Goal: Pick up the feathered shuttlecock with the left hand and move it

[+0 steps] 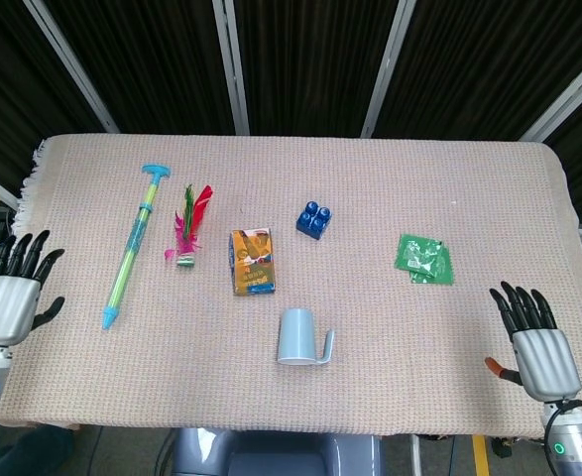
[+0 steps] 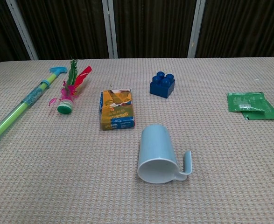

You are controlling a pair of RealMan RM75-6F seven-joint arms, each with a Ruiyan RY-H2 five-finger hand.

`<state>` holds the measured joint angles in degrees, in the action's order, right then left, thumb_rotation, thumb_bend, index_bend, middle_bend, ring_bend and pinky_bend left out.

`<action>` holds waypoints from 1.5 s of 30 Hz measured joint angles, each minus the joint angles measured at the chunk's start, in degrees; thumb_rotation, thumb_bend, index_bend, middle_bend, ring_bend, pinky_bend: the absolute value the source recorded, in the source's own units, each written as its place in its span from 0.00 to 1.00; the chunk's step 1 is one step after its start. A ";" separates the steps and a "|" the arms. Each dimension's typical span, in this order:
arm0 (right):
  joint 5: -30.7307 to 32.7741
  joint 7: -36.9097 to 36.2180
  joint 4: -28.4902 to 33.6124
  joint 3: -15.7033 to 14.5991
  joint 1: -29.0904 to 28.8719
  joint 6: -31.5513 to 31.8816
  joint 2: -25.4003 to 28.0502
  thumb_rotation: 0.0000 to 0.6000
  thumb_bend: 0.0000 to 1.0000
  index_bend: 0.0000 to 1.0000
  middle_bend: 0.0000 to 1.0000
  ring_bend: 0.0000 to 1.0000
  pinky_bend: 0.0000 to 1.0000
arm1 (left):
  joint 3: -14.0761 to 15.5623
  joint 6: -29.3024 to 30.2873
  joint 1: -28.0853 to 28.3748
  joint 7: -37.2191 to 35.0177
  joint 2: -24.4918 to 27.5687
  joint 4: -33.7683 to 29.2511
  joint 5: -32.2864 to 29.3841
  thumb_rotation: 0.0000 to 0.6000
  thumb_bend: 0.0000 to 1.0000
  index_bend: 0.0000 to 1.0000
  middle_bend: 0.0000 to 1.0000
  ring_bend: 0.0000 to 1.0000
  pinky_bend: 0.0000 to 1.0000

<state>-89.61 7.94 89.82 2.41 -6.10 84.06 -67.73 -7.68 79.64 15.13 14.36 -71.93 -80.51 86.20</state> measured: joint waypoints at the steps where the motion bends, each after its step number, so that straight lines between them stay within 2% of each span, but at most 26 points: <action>1: 0.28 0.06 -0.06 0.11 -0.14 -0.33 -0.07 1.00 0.03 0.00 0.00 0.00 0.00 | -0.39 -0.68 0.73 0.79 -0.16 0.25 -0.15 1.00 0.22 0.22 0.00 0.00 0.00; 6: 2.56 0.25 -0.99 0.73 -1.11 -2.90 -0.75 1.00 0.03 0.00 0.00 0.00 0.00 | -2.55 -5.38 5.99 5.30 -1.90 3.28 -1.10 1.00 0.21 0.23 0.00 0.00 0.00; 12: 6.25 -0.25 -2.37 2.00 -2.84 -6.76 -1.27 1.00 0.03 0.00 0.00 0.00 0.00 | -4.07 -11.28 13.35 12.29 -5.76 10.80 -1.41 1.00 0.21 0.25 0.00 0.00 0.00; 16: 7.14 -1.62 -2.82 2.38 -3.67 -8.27 -1.36 1.00 0.03 0.00 0.00 0.00 0.00 | -4.66 -15.80 18.38 13.21 -8.78 15.26 -1.52 1.00 0.20 0.26 0.00 0.00 0.00; 26: 5.75 -4.02 -2.97 1.90 -4.51 -8.95 -1.10 1.00 0.04 0.00 0.00 0.00 0.00 | -4.62 -23.02 26.48 6.23 -16.77 26.10 -1.69 1.00 0.20 0.24 0.00 0.00 0.00; 32: 5.47 -4.47 -3.46 1.91 -4.49 -7.99 -1.18 1.00 0.04 0.00 0.00 0.00 0.00 | -3.89 -26.32 30.01 4.41 -20.33 31.80 -2.15 1.00 0.20 0.24 0.00 0.00 0.00; 45: 4.10 -6.69 -3.75 1.39 -4.47 -6.73 -0.69 1.00 0.05 0.00 0.00 0.00 0.00 | -1.51 -30.75 36.22 -0.13 -27.88 43.85 -1.49 1.00 0.20 0.23 0.00 0.00 0.00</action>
<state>-85.50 1.25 86.07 3.80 -10.57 77.34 -68.42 -9.18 48.89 51.35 14.24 -99.80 -36.66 84.71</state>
